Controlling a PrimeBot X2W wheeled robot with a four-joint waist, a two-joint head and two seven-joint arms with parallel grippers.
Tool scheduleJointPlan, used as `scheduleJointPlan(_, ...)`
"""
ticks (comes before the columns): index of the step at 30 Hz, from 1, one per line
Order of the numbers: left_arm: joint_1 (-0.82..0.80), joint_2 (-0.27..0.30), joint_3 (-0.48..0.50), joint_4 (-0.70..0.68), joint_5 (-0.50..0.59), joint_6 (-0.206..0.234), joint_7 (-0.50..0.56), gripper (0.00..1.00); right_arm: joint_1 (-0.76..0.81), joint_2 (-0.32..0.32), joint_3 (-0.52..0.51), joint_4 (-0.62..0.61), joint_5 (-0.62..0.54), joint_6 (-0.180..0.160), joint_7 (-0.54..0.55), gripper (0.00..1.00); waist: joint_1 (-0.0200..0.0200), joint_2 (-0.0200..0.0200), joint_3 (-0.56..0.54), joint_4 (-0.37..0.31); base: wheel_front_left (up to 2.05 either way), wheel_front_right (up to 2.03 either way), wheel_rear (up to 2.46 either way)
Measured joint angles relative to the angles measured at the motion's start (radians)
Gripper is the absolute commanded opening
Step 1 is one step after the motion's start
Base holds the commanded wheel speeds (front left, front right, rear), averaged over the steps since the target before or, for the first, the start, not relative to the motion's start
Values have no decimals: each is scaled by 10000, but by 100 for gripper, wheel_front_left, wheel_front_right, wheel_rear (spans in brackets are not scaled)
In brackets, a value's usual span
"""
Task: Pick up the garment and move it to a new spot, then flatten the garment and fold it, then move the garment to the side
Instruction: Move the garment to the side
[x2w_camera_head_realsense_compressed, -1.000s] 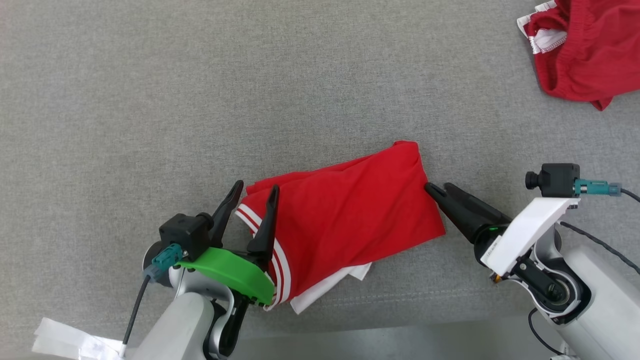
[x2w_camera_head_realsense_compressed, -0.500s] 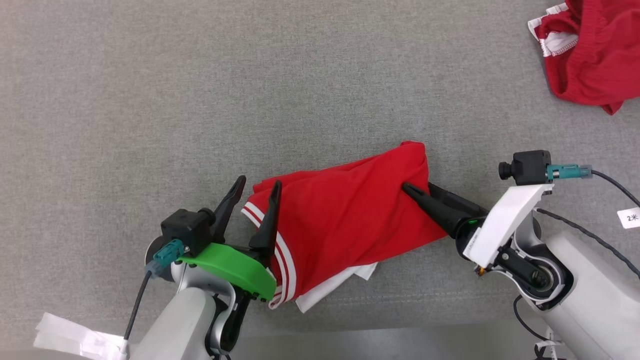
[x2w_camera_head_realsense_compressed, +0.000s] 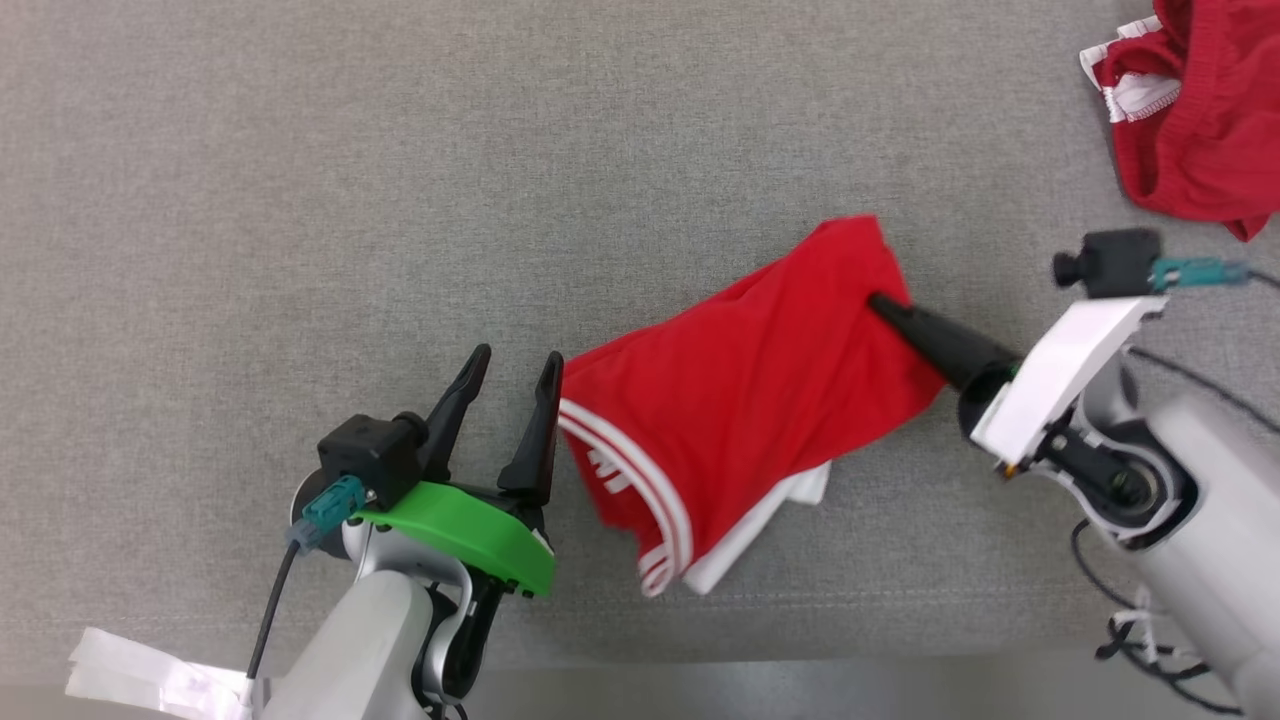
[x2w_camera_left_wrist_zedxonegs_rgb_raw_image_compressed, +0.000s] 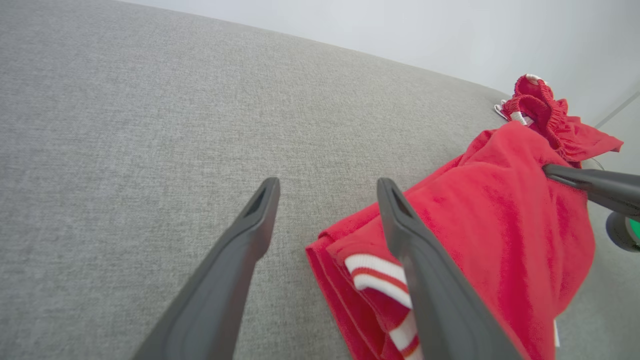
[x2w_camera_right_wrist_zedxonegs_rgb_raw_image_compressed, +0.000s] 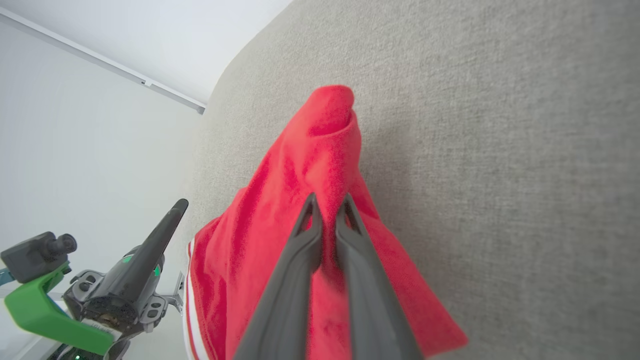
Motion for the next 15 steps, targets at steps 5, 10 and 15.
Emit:
scheduleJointPlan(5, -35, -109, -42, -67, 0, -75, -4, 100, -426, -571, -399, 121, -38, 13, 17, 0, 0, 0, -22, 136, 0, 0, 0)
scheduleJointPlan(10, -111, -123, -56, -282, 0, -75, -4, 100, -1018, -1212, -700, 228, -228, 13, 278, 0, 0, 0, 29, 310, 0, 0, 0)
scheduleJointPlan(15, -115, -138, -56, -393, 0, -75, -6, 100, -1656, -1806, -1118, 291, -316, -13, 418, 0, 0, 0, 159, 413, 0, 0, 0)
